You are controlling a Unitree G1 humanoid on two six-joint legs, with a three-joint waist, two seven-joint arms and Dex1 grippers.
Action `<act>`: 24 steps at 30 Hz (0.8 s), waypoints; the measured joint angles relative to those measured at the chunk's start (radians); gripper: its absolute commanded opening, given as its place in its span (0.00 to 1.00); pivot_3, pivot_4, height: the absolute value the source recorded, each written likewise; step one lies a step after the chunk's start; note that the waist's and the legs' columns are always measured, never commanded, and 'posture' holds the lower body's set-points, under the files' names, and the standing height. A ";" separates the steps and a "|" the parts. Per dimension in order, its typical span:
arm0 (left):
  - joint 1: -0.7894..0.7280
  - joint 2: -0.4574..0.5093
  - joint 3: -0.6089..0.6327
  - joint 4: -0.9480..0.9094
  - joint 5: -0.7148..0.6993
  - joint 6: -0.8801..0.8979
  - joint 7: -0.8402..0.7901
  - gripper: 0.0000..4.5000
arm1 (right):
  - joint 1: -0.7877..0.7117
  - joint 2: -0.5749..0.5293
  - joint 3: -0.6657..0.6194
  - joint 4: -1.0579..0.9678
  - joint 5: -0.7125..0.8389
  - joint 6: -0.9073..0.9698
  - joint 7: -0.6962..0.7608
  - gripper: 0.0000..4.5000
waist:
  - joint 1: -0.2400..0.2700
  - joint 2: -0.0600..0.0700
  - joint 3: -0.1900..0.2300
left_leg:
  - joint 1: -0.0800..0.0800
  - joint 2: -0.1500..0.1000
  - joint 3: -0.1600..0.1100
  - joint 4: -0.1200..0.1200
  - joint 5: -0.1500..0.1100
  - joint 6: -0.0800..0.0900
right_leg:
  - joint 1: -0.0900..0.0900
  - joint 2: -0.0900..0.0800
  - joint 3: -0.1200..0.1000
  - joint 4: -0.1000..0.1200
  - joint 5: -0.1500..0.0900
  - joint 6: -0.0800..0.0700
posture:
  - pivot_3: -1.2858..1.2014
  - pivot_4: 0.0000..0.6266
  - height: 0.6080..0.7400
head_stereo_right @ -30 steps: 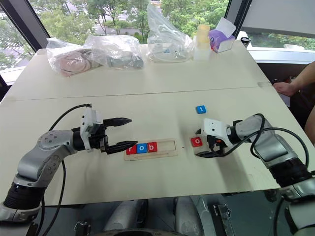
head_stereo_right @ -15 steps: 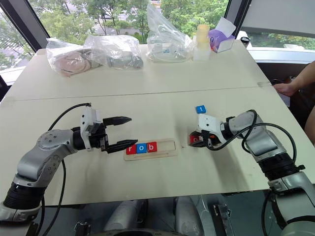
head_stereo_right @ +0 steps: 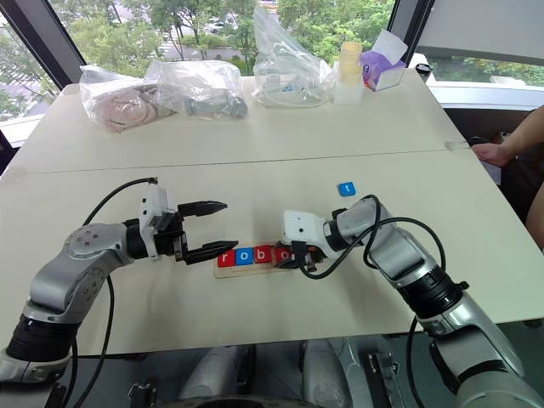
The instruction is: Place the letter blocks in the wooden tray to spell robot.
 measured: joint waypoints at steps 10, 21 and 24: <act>0.015 0.001 0.000 -0.010 0.000 0.000 0.021 1.00 | -0.022 0.023 0.002 0.050 -0.027 -0.020 -0.014 0.26 | 0.000 0.000 0.000 | 0.000 0.000 0.000 0.000 0.000 0.000 | 0.000 0.000 0.000 0.000 0.000 0.000 | 0.52 0.24 1.00; 0.015 0.000 0.000 -0.010 0.000 0.000 0.022 1.00 | -0.025 0.034 0.002 0.052 -0.033 -0.016 -0.013 0.26 | 0.000 0.000 0.000 | 0.000 0.000 0.000 0.000 0.000 0.000 | 0.000 0.000 0.000 0.000 0.000 0.000 | 0.52 0.24 1.00; 0.015 0.000 0.000 -0.010 0.001 0.000 0.023 1.00 | -0.025 0.036 0.002 0.052 -0.034 -0.015 -0.013 0.57 | 0.000 0.000 0.000 | 0.000 0.000 0.000 0.000 0.000 0.000 | 0.000 0.000 0.000 0.000 0.000 0.000 | 0.52 0.24 1.00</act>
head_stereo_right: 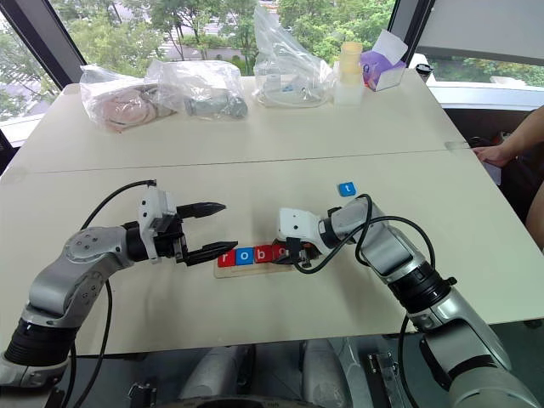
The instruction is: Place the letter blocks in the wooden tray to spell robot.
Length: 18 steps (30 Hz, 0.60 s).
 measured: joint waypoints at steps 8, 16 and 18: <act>0.001 0.000 0.000 0.000 0.000 0.000 0.001 1.00 | -0.009 0.007 0.000 0.002 -0.003 0.008 -0.006 0.99 | 0.000 0.000 0.000 | 0.000 0.000 0.000 0.000 0.000 0.000 | 0.000 0.000 0.000 0.000 0.000 0.000 | 0.52 0.24 1.00; 0.006 0.000 0.000 -0.002 0.000 0.000 0.006 1.00 | -0.033 0.001 -0.023 0.002 0.002 0.023 -0.018 0.99 | 0.000 0.000 0.000 | 0.000 0.000 0.000 0.000 0.000 0.000 | 0.000 0.000 0.000 0.000 0.000 0.000 | 0.52 0.24 1.00; 0.006 -0.001 0.000 -0.002 0.000 0.000 0.006 1.00 | -0.033 -0.001 -0.023 0.017 -0.001 0.011 -0.017 0.99 | 0.000 0.000 0.000 | 0.000 0.000 0.000 0.000 0.000 0.000 | 0.000 0.000 0.000 0.000 0.000 0.000 | 0.52 0.24 1.00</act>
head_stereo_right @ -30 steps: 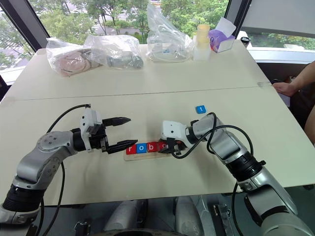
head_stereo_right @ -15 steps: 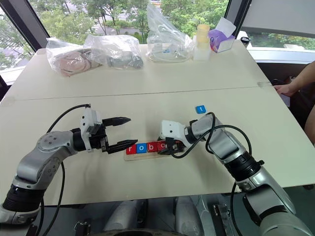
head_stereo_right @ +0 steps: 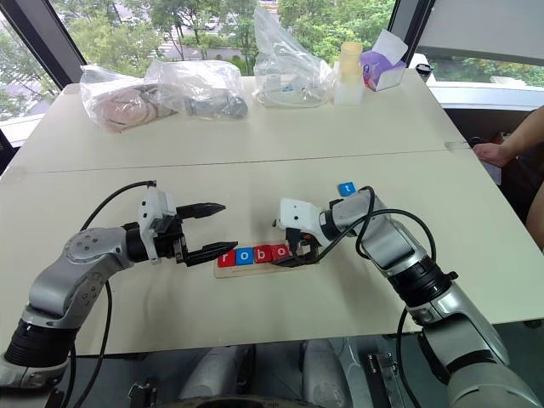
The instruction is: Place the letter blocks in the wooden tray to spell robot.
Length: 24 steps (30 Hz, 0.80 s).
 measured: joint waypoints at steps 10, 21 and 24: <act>0.000 -0.002 -0.001 -0.001 0.000 0.000 0.001 1.00 | -0.031 0.024 0.000 0.087 -0.030 -0.043 -0.018 0.99 | -0.002 0.000 0.000 | 0.000 0.000 0.000 0.000 0.000 0.000 | 0.000 0.000 0.000 0.000 0.000 0.000 | 0.52 0.24 1.00; 0.000 -0.002 -0.001 -0.003 0.000 0.000 0.002 1.00 | -0.031 -0.051 -0.087 -0.026 0.049 0.071 0.030 0.99 | 0.001 0.000 0.000 | 0.000 0.000 0.000 0.000 0.000 0.000 | 0.000 0.000 0.000 0.000 0.000 0.000 | 0.52 0.24 1.00; 0.000 -0.005 -0.001 -0.003 0.000 0.000 0.002 1.00 | -0.028 -0.056 -0.190 -0.041 0.084 0.141 -0.038 0.99 | 0.000 0.000 0.000 | 0.000 0.000 0.000 0.000 0.000 0.000 | 0.000 0.000 0.000 0.000 0.000 0.000 | 0.52 0.24 1.00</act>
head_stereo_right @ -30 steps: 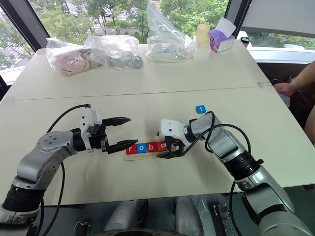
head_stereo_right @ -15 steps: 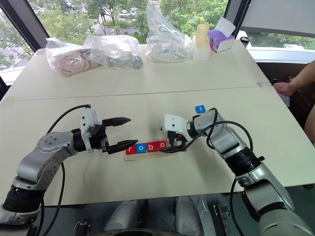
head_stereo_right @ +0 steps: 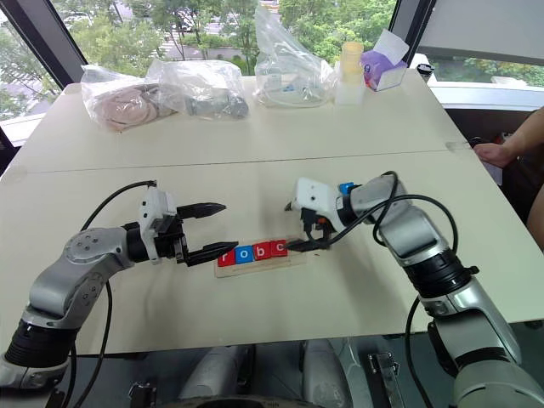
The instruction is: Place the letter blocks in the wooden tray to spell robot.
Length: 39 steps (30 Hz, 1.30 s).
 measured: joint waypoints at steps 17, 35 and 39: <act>-0.021 -0.017 -0.009 0.011 0.003 -0.001 -0.021 1.00 | -0.036 0.225 -0.223 0.223 -0.147 0.389 -0.754 0.99 | -0.001 0.000 0.000 | -0.001 0.000 0.002 -0.001 0.001 -0.001 | -0.003 0.001 0.002 0.001 0.001 -0.001 | 0.52 0.24 1.00; -0.028 -0.020 -0.010 0.011 0.002 -0.001 -0.030 1.00 | -0.053 0.295 -0.282 0.222 -0.089 0.531 -0.843 0.26 | -0.001 0.001 -0.001 | 0.000 0.000 0.001 0.000 0.001 -0.001 | -0.001 0.002 0.001 0.001 0.001 -0.001 | 0.52 0.24 1.00; -0.032 -0.035 -0.013 0.014 0.003 -0.001 -0.029 1.00 | 0.031 0.295 -0.303 0.015 -0.076 0.700 -0.872 0.26 | 0.003 0.001 -0.001 | -0.001 0.000 0.000 -0.002 0.001 0.000 | -0.002 0.001 0.001 0.001 0.001 -0.001 | 0.52 0.24 1.00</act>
